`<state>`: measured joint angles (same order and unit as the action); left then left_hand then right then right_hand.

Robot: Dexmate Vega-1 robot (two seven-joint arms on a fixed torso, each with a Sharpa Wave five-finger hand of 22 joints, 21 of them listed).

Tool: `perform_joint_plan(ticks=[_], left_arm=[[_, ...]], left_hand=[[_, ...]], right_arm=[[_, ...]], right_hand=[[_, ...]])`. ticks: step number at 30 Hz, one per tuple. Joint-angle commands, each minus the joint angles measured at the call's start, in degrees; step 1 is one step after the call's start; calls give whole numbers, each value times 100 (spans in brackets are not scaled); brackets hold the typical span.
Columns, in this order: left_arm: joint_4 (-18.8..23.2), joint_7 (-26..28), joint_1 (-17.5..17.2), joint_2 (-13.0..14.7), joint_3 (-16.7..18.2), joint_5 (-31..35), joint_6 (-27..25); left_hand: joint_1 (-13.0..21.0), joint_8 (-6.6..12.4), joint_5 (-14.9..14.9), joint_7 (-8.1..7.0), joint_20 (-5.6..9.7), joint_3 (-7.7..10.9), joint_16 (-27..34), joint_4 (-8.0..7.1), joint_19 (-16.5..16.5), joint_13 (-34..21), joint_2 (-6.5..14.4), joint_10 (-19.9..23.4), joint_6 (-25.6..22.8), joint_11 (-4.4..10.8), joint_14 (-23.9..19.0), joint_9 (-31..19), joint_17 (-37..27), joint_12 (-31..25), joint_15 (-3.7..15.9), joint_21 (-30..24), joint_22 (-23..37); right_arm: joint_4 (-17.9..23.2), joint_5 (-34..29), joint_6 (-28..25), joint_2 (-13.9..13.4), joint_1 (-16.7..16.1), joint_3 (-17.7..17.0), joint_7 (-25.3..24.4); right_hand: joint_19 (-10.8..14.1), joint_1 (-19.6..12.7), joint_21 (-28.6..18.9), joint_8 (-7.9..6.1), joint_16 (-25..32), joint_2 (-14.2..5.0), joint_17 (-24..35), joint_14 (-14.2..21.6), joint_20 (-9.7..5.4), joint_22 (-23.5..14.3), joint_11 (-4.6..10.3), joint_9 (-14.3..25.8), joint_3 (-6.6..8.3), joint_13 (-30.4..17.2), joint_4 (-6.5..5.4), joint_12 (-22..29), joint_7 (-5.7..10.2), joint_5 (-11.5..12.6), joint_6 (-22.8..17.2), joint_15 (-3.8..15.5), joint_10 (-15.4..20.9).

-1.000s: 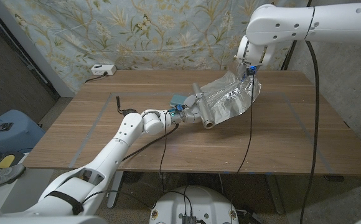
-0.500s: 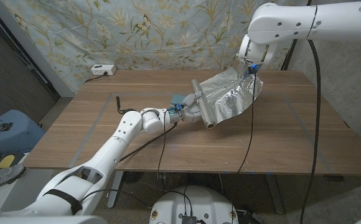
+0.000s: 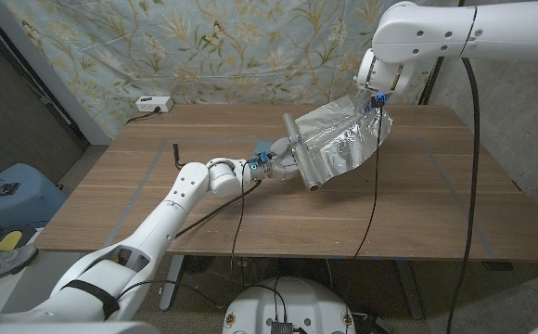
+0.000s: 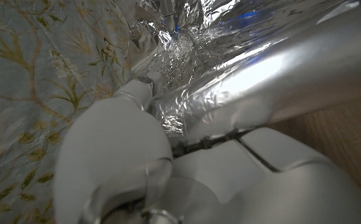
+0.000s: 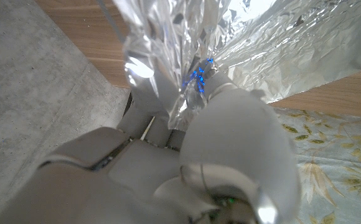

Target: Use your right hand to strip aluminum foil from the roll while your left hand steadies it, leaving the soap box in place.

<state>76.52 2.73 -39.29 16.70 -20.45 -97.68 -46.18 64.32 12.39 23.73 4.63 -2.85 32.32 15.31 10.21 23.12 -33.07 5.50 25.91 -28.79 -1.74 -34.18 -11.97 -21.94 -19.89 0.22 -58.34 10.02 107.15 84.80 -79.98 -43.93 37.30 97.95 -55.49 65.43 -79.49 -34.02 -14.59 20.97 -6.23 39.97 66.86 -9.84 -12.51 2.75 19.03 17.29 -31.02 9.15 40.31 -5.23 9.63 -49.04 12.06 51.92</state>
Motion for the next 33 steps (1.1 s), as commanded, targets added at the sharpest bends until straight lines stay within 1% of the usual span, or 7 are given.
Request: perform_joint_plan(ticks=[1,13,16,21,23,30,33], left_arm=[[47,-2,-27,61,46,-17,-8],[113,-37,-21,128,50,33,20],[127,-13,-19,147,54,22,10],[164,-8,-30,162,56,18,22],[169,-19,-28,173,50,18,13],[218,-3,-59,194,53,-20,12],[246,13,-76,209,52,-38,12]], left_hand=[[51,17,-10,12,20,3,24,-8,23,-33,-19,56,-25,3,-8,-21,-21,-8,38,-39,14],[107,3,-22,16,20,-1,46,0,23,-39,-31,60,-27,5,-12,-19,-27,5,43,-43,15],[119,-1,-24,18,16,0,51,-3,15,-41,-23,57,-23,0,-9,-18,-31,9,45,-41,15],[158,-2,-30,25,10,3,63,2,5,-45,-9,66,-34,-6,-1,-18,-41,12,57,-41,16],[177,-2,-31,17,8,8,66,8,10,-46,-9,71,-40,-5,-1,-18,-40,13,58,-44,16],[224,-10,-40,16,7,10,77,11,4,-52,-11,81,-37,-5,4,-18,-44,18,53,-47,17],[240,-12,-44,20,5,10,82,9,-1,-55,-9,88,-38,-2,8,-18,-46,18,53,-47,17]], right_arm=[[-124,2,0,55,175,151,16],[-140,45,0,54,296,252,3],[-154,50,0,44,287,235,12],[-151,75,0,28,325,266,-30],[-94,-28,0,-22,318,229,74],[-118,-78,0,9,451,361,142],[-150,2,0,20,493,391,75]], right_hand=[[-29,-53,-56,37,-27,-45,34,7,-15,-1,26,10,-8,-22,-19,52,-17,49,-42,39,-5],[-60,-58,-135,61,-67,-54,61,34,-18,10,33,20,-25,5,-18,53,-13,53,-57,32,-15],[-68,-59,-152,67,-78,-59,66,36,-19,13,9,24,-27,9,-19,59,-13,54,-55,28,-7],[-85,-60,-185,74,-99,-60,79,36,-16,18,35,32,-34,-2,-18,69,-12,56,-63,25,-24],[-93,-63,-197,78,-107,-48,79,38,-14,20,28,35,-41,3,-12,70,-11,55,-64,39,-23],[-113,-53,-231,89,-131,-67,87,38,-15,25,23,42,-45,-2,-24,80,-11,57,-64,22,-28],[-117,-59,-252,94,-140,-53,100,36,-14,28,31,45,-53,2,-15,82,-11,57,-69,26,-30]])
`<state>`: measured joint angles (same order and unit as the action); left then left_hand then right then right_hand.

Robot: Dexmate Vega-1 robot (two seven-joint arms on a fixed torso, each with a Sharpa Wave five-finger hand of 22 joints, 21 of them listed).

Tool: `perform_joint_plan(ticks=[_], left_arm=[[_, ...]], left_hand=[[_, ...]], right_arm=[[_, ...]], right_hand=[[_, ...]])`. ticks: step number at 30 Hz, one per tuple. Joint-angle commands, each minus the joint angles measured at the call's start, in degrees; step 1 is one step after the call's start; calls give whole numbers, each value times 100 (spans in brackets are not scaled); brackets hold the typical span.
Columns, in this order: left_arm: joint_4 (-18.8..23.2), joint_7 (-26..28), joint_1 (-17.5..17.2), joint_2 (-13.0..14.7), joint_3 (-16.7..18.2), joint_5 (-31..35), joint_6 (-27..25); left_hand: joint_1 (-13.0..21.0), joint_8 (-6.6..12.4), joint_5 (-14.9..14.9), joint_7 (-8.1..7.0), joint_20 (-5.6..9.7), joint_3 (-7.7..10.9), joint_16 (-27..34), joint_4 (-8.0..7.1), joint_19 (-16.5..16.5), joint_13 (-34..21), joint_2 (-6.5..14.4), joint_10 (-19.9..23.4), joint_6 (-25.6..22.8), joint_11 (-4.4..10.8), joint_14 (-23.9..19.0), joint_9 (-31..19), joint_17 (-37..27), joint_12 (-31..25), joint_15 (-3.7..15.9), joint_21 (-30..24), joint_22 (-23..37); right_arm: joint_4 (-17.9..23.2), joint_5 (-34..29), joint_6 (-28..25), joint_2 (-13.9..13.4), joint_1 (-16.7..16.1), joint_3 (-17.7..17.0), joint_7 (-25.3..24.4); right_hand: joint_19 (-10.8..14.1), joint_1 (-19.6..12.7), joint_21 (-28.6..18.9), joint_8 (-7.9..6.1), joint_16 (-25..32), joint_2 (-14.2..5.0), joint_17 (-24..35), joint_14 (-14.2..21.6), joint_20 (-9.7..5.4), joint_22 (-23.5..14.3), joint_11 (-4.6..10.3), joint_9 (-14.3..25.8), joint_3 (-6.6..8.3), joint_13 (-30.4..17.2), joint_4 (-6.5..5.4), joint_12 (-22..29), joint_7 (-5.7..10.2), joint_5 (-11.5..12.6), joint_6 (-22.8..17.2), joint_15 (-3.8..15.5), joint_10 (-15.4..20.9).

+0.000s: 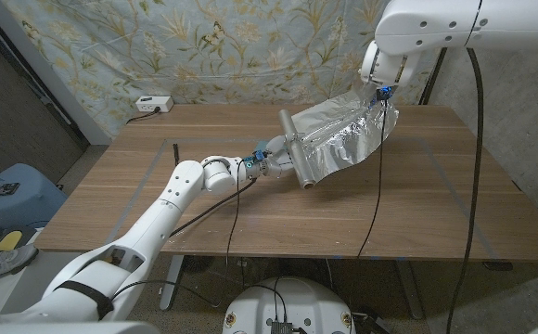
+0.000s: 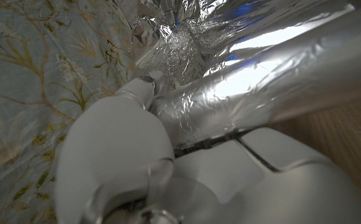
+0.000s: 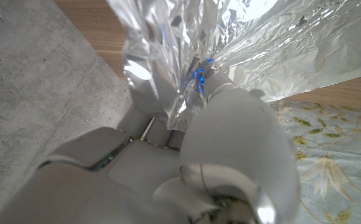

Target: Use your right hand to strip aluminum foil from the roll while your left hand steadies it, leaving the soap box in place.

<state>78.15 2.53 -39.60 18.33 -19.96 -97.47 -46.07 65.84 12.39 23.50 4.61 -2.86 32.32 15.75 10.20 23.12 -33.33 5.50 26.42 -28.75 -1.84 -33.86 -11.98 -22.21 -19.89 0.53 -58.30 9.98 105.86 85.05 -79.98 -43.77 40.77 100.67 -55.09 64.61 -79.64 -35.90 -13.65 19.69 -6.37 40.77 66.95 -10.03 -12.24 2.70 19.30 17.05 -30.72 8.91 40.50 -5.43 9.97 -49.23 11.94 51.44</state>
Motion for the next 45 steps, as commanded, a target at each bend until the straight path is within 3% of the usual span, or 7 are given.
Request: perform_joint_plan(ticks=[1,26,45], left_arm=[[92,45,-51,50,5,-67,4],[443,191,-229,273,42,-110,154],[817,261,-461,456,77,-250,359]], left_hand=[[95,-11,-21,18,5,12,38,11,4,-29,-10,38,-47,9,-24,-17,-18,19,20,-54,21],[121,-27,-41,23,1,8,48,-35,-9,-48,-24,44,-55,8,-17,-17,-5,47,12,-64,20],[139,-26,-53,35,-6,8,61,-45,-10,-59,-16,72,-83,15,-21,-17,-3,55,26,-73,20]], right_arm=[[10,-88,0,-11,156,125,83],[100,-432,0,-205,61,-49,342],[226,-292,0,-313,95,-58,188]], right_hand=[[-40,-49,-70,2,-22,-46,19,19,4,3,33,18,-24,-29,9,65,9,24,-50,36,19],[-118,-50,-224,42,-95,-64,77,46,7,27,42,47,-49,0,5,84,18,29,-62,35,23],[-168,-55,-334,67,-149,-67,111,53,4,43,42,64,-67,-11,8,102,20,31,-70,37,-9]])
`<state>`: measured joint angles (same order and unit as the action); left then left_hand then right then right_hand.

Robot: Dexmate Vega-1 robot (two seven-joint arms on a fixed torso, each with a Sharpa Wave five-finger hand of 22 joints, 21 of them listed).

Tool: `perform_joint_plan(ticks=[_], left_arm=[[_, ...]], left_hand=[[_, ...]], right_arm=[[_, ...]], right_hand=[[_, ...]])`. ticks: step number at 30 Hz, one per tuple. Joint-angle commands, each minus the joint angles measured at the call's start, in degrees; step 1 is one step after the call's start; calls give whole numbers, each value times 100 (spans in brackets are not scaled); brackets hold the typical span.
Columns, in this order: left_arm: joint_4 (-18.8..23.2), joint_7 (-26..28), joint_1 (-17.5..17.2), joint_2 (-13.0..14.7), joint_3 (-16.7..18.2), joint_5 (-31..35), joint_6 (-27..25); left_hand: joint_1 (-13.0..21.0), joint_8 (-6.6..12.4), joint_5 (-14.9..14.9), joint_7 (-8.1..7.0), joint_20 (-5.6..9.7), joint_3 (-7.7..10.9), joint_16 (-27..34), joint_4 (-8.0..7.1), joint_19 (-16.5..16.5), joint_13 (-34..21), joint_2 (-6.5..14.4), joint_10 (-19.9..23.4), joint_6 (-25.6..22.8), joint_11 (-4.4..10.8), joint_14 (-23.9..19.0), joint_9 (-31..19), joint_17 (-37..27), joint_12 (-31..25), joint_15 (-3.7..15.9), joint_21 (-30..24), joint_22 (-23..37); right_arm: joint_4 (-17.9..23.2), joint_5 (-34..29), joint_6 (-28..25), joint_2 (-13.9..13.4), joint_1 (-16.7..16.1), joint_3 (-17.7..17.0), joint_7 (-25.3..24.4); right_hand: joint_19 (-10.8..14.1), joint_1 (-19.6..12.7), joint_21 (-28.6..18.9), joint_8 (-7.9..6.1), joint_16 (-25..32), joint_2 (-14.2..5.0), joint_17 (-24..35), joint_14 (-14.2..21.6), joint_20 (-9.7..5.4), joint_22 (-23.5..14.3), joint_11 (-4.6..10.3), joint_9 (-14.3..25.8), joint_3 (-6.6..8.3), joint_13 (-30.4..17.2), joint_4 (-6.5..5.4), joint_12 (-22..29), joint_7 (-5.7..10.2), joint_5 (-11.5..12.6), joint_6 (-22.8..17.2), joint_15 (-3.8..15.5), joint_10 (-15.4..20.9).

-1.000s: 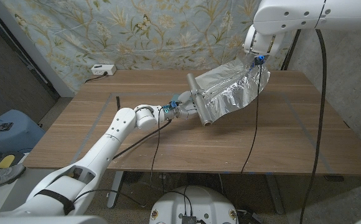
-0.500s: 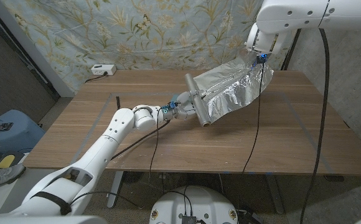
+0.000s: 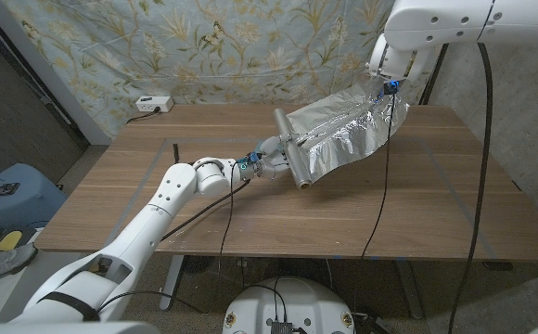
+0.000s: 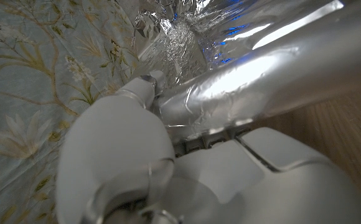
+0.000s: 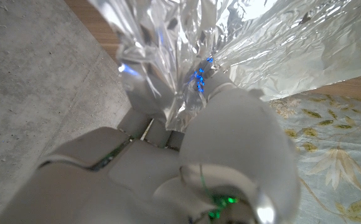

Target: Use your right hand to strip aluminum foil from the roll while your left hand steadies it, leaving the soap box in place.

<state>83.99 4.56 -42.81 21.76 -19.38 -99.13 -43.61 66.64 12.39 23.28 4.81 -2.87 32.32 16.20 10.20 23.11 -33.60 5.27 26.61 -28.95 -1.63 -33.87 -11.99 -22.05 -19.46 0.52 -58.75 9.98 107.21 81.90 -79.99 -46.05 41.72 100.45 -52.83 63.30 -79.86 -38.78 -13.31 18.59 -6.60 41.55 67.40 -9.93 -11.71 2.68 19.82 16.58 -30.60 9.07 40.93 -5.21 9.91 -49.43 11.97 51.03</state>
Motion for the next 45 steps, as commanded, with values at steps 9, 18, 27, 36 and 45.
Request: perform_joint_plan(ticks=[9,18,27,36,45], left_arm=[[487,138,-315,187,25,-159,266],[631,173,-405,229,-32,-239,361],[746,207,-481,305,-59,-303,435],[730,68,-482,387,-78,-340,427],[642,-72,-420,466,-95,-359,343]], left_hand=[[58,-24,-34,11,-5,14,18,-52,-10,-36,11,59,-80,-11,-26,-16,-12,17,26,-31,21],[56,-28,-36,8,-10,19,17,-58,-18,-42,12,59,-86,-20,-30,-16,-3,27,25,-32,21],[40,-38,-42,9,-14,15,11,-70,-29,-48,9,50,-76,-34,-11,-16,3,42,15,-33,20],[-6,-70,-56,-26,-41,-16,-14,-86,-70,-59,-22,-41,0,-35,65,-16,10,91,-43,-24,20],[-53,-124,-75,-295,-109,-54,-28,-95,-157,-74,-35,-151,185,58,142,-16,10,152,-126,1,20]], right_arm=[[250,101,0,-187,96,36,-132],[369,188,0,-292,192,101,-199],[404,327,0,-354,251,148,-324],[350,522,0,-313,362,264,-445],[219,644,0,-250,394,316,-480]], right_hand=[[-66,-25,-98,43,-59,-54,44,28,-1,-3,36,20,-30,-1,-15,60,1,37,-53,36,41],[-89,-29,-149,57,-78,-57,59,40,-7,5,42,21,-37,-5,-12,68,17,39,-54,35,29],[-118,-22,-210,70,-103,-66,79,44,-14,14,46,27,-44,-12,-18,79,6,41,-51,23,18],[-141,-27,-274,76,-133,-65,97,36,-14,22,41,37,-49,-3,-11,86,9,44,-61,30,23],[-163,-29,-318,82,-146,-66,110,48,-12,28,31,37,-54,3,-10,93,11,45,-69,34,32]])
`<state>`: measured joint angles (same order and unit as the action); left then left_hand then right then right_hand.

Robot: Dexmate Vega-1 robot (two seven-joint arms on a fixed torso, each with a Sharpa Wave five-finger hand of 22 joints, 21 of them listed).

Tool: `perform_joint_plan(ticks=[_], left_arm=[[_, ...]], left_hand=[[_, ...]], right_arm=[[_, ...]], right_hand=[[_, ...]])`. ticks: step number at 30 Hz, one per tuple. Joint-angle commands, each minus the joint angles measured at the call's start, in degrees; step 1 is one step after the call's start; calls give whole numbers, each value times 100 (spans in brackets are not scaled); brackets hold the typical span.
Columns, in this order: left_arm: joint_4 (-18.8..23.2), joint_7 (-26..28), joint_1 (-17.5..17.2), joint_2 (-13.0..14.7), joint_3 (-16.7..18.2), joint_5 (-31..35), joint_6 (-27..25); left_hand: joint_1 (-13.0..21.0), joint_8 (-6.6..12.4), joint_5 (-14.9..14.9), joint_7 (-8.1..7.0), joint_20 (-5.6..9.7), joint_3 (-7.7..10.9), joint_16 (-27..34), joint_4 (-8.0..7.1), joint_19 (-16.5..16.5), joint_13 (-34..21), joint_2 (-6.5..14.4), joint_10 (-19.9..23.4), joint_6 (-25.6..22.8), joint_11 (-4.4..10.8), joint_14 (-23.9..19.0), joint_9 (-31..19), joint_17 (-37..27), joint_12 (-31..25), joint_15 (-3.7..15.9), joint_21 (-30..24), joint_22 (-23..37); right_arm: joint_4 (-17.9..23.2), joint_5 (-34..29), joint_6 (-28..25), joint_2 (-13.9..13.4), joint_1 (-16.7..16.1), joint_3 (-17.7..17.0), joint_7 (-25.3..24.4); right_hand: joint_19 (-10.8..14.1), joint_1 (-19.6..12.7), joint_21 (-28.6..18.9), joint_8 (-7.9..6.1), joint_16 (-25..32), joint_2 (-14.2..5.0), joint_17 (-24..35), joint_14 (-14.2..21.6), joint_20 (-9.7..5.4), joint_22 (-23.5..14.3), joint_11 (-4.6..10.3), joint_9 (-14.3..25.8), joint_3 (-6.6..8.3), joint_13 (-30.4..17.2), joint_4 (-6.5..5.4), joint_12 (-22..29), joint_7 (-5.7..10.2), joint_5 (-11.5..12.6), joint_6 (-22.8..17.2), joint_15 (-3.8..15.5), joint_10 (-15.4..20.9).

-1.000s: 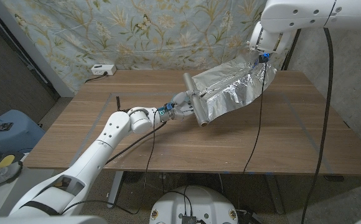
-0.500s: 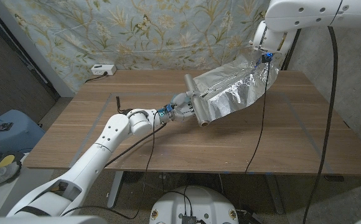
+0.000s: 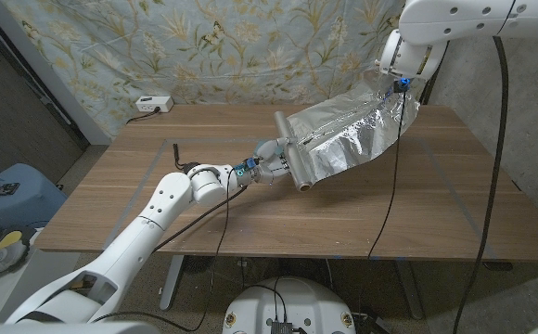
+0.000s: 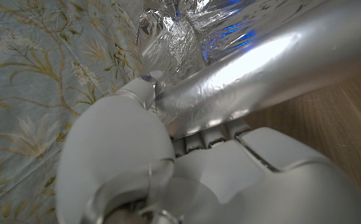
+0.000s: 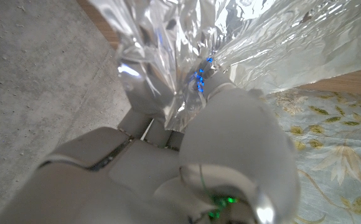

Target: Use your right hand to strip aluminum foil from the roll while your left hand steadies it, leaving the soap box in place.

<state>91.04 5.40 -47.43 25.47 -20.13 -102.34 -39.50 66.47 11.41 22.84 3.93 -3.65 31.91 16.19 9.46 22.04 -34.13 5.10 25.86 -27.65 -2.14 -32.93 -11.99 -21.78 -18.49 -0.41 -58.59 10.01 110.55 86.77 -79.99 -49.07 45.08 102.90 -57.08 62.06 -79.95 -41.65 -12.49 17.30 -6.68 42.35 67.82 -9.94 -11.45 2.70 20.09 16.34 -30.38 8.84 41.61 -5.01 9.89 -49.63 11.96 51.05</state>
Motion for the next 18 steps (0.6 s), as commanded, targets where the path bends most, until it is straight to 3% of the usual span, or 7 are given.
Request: perform_joint_plan(ticks=[1,7,18], left_arm=[[-82,-176,47,95,-16,-53,-77],[-196,-379,135,113,-53,27,-140],[-288,-567,184,121,-55,107,-208]], left_hand=[[-39,-22,-33,-242,-38,-16,-33,-22,-52,-23,-19,-84,54,126,63,-16,-16,60,-54,-15,17],[-151,-32,-55,-310,-92,-73,-72,-69,-93,-35,-63,-178,121,118,146,-16,-1,102,-151,-1,17],[-402,-24,-114,-223,-123,-198,-96,-168,-106,-50,-132,-257,178,68,183,-15,20,138,-218,11,15]], right_arm=[[-120,150,0,48,39,51,-53],[-183,149,0,69,-7,18,-43],[-249,160,0,81,-7,40,-10]], right_hand=[[-43,-22,-39,3,-23,-61,28,6,-11,4,26,10,-29,-18,14,25,-8,49,-47,40,29],[-53,-13,-75,7,-36,-69,25,23,-12,8,35,15,-37,-11,6,22,-15,49,-46,35,18],[-56,-22,-158,15,-55,-38,45,37,-11,19,18,13,-55,-4,22,37,-33,57,-65,33,43]])
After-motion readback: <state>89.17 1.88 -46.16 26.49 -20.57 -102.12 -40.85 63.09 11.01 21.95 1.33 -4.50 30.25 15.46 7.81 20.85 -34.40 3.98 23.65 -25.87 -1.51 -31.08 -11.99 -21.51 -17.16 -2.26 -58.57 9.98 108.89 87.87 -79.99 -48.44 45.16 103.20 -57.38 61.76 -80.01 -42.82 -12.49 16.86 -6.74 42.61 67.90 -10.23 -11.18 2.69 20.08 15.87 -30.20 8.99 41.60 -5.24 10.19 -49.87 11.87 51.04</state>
